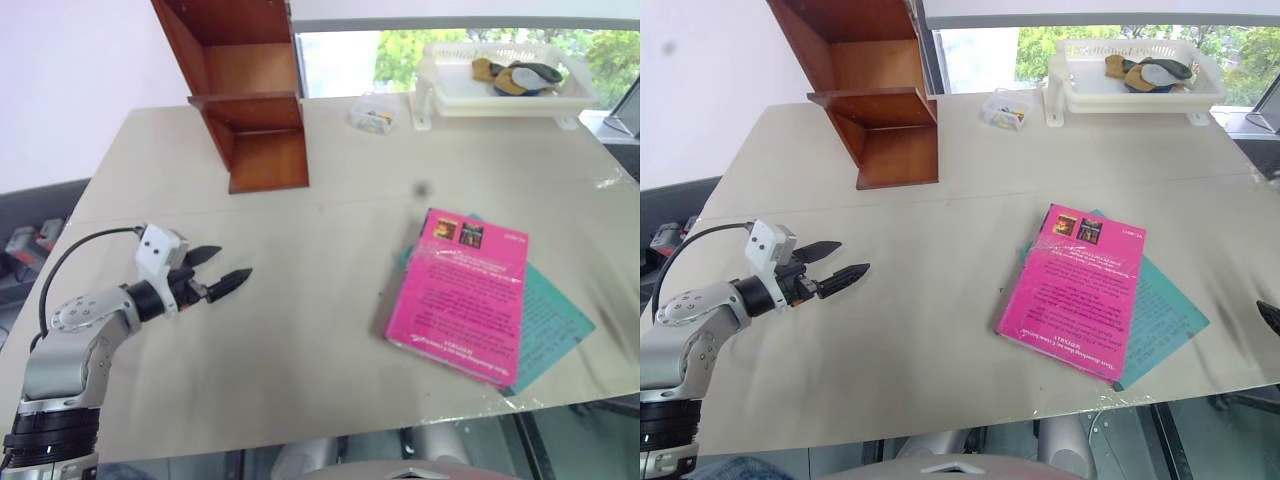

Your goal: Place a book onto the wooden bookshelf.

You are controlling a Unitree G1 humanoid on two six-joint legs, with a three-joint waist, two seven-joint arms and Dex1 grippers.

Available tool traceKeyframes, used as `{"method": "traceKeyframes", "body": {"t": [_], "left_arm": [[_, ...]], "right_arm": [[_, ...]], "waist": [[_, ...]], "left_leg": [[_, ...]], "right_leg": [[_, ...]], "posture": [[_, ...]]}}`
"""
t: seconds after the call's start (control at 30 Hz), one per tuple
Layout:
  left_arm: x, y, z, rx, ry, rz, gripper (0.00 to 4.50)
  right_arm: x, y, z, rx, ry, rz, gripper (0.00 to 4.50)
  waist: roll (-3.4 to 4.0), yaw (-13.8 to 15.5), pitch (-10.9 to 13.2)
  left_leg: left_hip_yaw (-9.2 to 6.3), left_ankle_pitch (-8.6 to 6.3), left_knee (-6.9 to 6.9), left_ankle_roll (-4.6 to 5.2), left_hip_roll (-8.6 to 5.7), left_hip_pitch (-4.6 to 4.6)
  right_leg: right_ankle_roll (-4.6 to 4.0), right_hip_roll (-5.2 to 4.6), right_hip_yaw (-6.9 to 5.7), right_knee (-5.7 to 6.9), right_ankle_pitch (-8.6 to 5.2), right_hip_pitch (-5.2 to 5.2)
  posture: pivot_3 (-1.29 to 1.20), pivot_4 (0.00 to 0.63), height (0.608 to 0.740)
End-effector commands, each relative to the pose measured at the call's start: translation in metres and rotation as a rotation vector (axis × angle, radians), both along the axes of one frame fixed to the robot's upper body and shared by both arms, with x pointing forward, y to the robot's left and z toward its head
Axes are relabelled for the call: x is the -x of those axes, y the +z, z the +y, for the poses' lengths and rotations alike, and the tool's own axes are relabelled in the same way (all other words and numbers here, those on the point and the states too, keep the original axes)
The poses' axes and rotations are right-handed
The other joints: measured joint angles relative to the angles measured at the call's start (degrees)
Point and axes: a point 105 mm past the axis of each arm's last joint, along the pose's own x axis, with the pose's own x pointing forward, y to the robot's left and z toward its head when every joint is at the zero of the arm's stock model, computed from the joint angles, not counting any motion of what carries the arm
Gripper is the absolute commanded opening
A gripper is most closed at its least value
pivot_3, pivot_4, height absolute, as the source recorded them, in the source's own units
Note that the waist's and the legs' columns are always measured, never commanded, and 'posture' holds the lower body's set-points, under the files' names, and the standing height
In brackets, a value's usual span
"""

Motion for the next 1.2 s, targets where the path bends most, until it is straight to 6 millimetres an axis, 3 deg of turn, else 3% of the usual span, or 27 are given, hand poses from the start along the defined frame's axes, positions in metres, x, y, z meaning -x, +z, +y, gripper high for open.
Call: {"method": "traceKeyframes", "body": {"t": [0.03,0.8,0.9,1.07,1.2], "left_arm": [[0.004,0.015,0.001,-0.010,-0.015,-0.054,4.41],[0.007,0.016,-0.006,0.004,-0.077,-0.039,4.41],[0.008,0.025,-0.009,0.027,-0.120,-0.066,4.41],[0.034,0.055,-0.019,0.169,-0.336,-0.054,4.41],[0.054,0.067,-0.018,0.098,-0.456,-0.017,4.41]], "right_arm": [[-0.002,0.016,-0.003,0.049,0.015,-0.037,4.50],[0.010,0.014,0.003,0.093,0.023,-0.014,4.50],[0.017,0.006,0.015,0.083,0.083,0.040,4.50],[0.027,-0.007,0.034,0.098,0.178,0.140,4.50],[0.030,-0.008,0.051,0.053,0.265,0.194,4.50]], "waist": [[0.00,-0.01,0.00],[0.01,0.03,0.02],[0.02,0.09,0.01],[-0.01,-0.03,0.05],[0.03,-0.34,0.07]], "left_leg": [[0.00,0.00,0.00,0.00,0.00,0.00],[0.00,0.00,-0.01,0.00,0.01,0.00],[-0.02,0.00,-0.01,0.00,0.01,-0.01],[-0.03,0.00,-0.02,0.00,0.02,-0.04],[0.02,0.00,-0.02,0.00,0.03,0.00]], "right_leg": [[0.00,0.00,0.00,0.00,0.00,0.00],[0.00,0.00,0.01,0.00,0.00,-0.01],[0.00,0.00,0.02,0.00,0.00,0.00],[-0.01,0.00,0.02,-0.02,-0.01,-0.01],[0.00,0.01,0.00,-0.01,-0.01,-0.01]], "posture": [[0.00,0.150,0.740],[0.00,0.150,0.740],[0.00,0.150,0.740],[0.00,0.150,0.740],[0.00,0.150,0.740]]}}
